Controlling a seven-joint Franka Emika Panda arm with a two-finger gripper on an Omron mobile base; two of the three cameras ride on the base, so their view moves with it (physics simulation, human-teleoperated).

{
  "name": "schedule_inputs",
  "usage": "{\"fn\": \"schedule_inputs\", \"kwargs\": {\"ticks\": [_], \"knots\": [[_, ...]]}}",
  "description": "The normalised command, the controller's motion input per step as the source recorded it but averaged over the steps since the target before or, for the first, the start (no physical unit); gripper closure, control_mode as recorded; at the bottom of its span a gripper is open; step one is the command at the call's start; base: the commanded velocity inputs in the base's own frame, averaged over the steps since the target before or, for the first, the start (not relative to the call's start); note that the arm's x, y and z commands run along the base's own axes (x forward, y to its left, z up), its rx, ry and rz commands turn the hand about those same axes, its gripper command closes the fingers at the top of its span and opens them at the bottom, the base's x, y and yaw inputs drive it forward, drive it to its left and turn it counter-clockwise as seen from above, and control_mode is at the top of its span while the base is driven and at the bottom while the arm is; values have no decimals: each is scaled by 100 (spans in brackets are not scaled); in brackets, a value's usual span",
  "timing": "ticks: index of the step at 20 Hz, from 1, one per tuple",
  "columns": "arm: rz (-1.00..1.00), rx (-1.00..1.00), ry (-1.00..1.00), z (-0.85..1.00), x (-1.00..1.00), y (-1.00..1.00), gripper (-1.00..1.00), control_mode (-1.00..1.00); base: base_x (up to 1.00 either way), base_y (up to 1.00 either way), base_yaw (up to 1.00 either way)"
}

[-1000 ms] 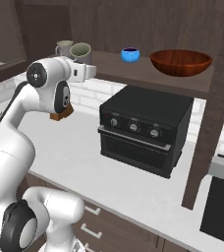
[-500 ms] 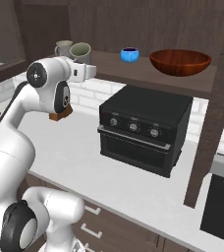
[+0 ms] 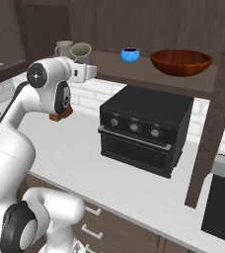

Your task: Gather all objects into one cabinet and sort the glasses and bowls to opposite sides.

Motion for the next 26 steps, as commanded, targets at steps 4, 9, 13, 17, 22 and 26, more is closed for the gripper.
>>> {"fn": "schedule_inputs", "kwargs": {"ticks": [4,9,13,17,22,26], "knots": [[0,0,0,0,0,0,100,100,0,0,0],[0,0,0,0,1,0,100,-100,0,0,0],[1,0,1,0,22,0,100,-100,0,0,0],[3,0,6,0,33,0,100,-100,0,0,0],[2,0,5,0,24,0,100,-100,0,0,0],[1,0,5,0,28,0,100,-100,0,0,0]]}}
